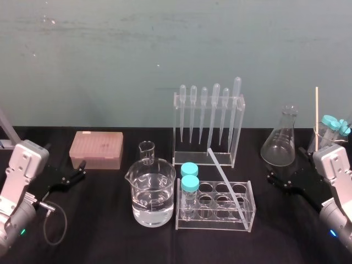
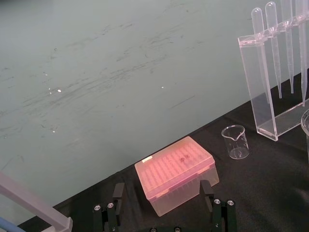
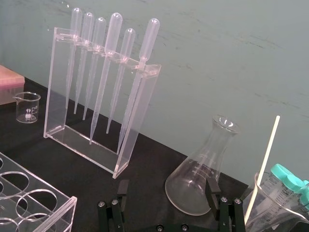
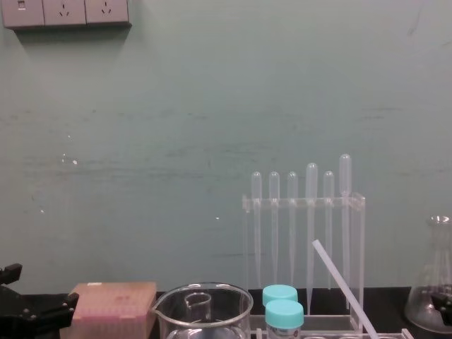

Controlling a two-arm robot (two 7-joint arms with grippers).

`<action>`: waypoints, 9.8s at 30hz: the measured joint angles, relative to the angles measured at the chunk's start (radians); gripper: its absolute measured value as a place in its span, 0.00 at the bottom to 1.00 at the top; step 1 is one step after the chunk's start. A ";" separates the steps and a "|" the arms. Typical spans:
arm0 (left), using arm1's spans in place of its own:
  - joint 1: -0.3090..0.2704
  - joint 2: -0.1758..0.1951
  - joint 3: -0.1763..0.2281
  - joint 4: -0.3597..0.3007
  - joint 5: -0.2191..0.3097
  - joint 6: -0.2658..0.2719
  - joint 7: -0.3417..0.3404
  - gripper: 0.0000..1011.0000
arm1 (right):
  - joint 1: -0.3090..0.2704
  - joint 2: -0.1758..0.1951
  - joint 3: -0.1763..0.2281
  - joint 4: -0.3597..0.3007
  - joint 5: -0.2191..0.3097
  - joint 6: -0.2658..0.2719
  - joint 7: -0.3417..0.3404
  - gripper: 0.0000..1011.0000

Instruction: Pick up the stirring rod with one hand, then place it down.

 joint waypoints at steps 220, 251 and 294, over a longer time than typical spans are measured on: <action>0.000 0.000 0.000 0.000 0.000 0.000 0.000 0.99 | 0.075 -0.225 0.147 0.061 0.277 -0.303 0.670 0.07; 0.000 0.000 0.000 0.000 0.000 0.000 0.000 0.99 | 0.075 -0.225 0.147 0.061 0.277 -0.302 0.669 0.07; 0.000 0.000 0.000 0.000 0.000 0.000 0.000 0.99 | 0.075 -0.225 0.147 0.061 0.277 -0.302 0.670 0.07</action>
